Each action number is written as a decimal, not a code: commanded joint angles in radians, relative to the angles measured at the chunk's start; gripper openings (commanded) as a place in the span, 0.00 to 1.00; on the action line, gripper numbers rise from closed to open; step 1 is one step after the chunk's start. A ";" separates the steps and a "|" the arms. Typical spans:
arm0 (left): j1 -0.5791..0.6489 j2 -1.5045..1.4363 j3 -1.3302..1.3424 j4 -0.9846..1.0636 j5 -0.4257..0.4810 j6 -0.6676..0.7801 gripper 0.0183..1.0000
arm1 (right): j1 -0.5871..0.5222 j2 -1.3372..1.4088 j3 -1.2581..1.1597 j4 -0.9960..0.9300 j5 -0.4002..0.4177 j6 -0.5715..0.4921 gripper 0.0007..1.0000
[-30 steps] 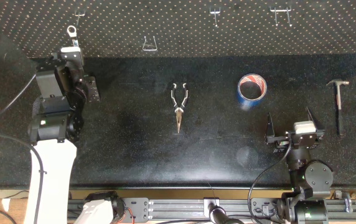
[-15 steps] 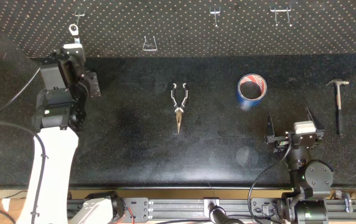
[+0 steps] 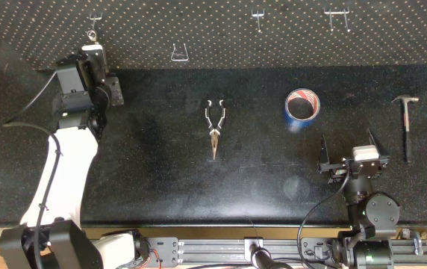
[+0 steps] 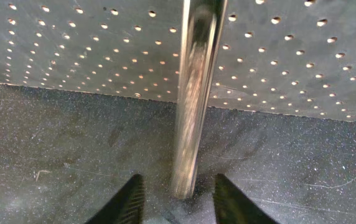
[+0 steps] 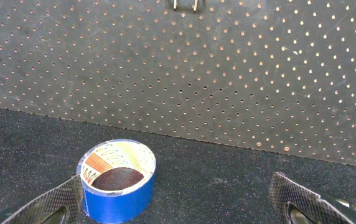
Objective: Place Tools Onto Pegboard
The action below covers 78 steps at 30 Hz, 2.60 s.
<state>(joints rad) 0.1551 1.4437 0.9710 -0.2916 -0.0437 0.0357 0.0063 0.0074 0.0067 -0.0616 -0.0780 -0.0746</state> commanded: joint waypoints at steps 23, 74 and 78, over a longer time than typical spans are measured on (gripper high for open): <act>-0.652 0.493 0.478 -0.595 0.077 -0.563 0.99 | -0.006 -0.006 -0.003 -0.005 -0.008 -0.013 0.98; -0.611 0.323 0.473 -0.588 -0.080 -0.552 0.01 | -0.006 -0.006 -0.003 -0.005 -0.008 -0.013 0.98; -0.566 -0.061 0.171 -0.320 -0.237 -0.523 0.01 | -0.006 -0.006 -0.003 -0.005 -0.008 -0.013 0.97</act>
<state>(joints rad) -0.4400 1.5249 1.3384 -0.8345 -0.1951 -0.5209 0.0063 0.0074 0.0067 -0.0616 -0.0803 -0.0772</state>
